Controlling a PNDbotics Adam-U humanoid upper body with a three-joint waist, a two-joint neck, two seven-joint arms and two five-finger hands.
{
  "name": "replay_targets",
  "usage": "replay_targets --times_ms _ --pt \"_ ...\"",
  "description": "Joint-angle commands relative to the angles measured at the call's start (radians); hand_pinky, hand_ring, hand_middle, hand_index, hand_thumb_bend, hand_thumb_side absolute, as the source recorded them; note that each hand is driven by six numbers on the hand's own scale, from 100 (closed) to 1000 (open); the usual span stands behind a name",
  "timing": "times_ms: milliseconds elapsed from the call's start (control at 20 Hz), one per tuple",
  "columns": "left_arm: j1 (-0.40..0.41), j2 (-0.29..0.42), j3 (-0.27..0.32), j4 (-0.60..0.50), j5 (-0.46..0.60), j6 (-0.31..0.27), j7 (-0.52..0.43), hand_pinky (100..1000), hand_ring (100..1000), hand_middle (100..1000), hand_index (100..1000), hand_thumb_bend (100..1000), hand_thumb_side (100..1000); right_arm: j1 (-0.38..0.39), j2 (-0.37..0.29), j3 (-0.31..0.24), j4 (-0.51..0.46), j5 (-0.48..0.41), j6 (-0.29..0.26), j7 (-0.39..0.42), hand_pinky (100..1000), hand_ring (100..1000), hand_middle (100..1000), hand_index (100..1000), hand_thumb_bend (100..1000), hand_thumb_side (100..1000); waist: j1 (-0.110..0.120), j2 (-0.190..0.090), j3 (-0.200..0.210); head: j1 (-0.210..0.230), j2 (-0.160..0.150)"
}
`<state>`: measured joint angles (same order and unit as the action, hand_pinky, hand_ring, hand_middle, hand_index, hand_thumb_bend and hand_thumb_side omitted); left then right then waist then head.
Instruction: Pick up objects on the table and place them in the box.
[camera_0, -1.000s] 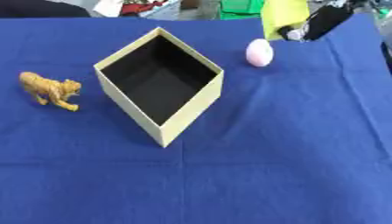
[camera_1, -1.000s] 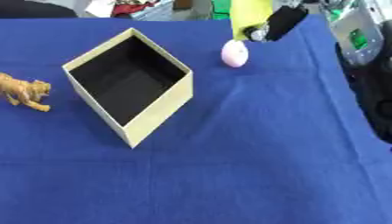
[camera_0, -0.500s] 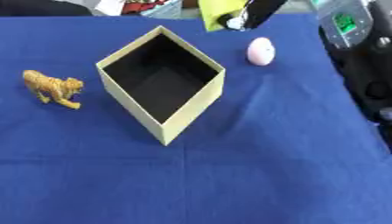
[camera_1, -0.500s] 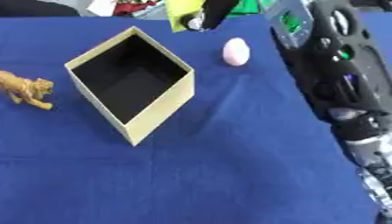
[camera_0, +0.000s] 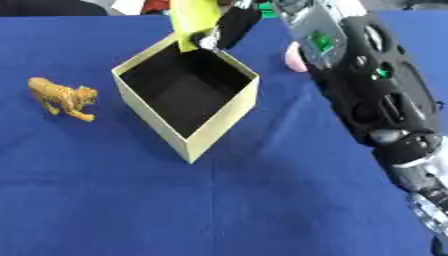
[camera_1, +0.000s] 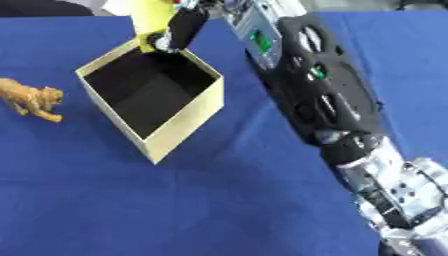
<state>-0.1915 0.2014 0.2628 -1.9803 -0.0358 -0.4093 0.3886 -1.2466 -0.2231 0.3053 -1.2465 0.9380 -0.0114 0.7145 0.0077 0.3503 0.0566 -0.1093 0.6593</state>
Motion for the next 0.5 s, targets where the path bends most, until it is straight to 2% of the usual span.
replay_targets --times_ms 50,500 --pt "-0.007 0.008 -0.001 -0.020 0.005 -0.001 -0.005 731 715 673 759 264 929 -0.022 0.017 0.005 0.022 0.006 0.003 -0.005 871 903 653 782 100 351 0.004 -0.019 0.003 0.000 0.008" --pt "-0.009 0.007 0.000 -0.020 0.006 0.000 -0.007 731 713 672 758 262 928 -0.011 0.039 0.020 0.090 -0.002 0.011 -0.015 880 916 673 813 100 399 0.004 -0.015 0.005 -0.002 -0.004"
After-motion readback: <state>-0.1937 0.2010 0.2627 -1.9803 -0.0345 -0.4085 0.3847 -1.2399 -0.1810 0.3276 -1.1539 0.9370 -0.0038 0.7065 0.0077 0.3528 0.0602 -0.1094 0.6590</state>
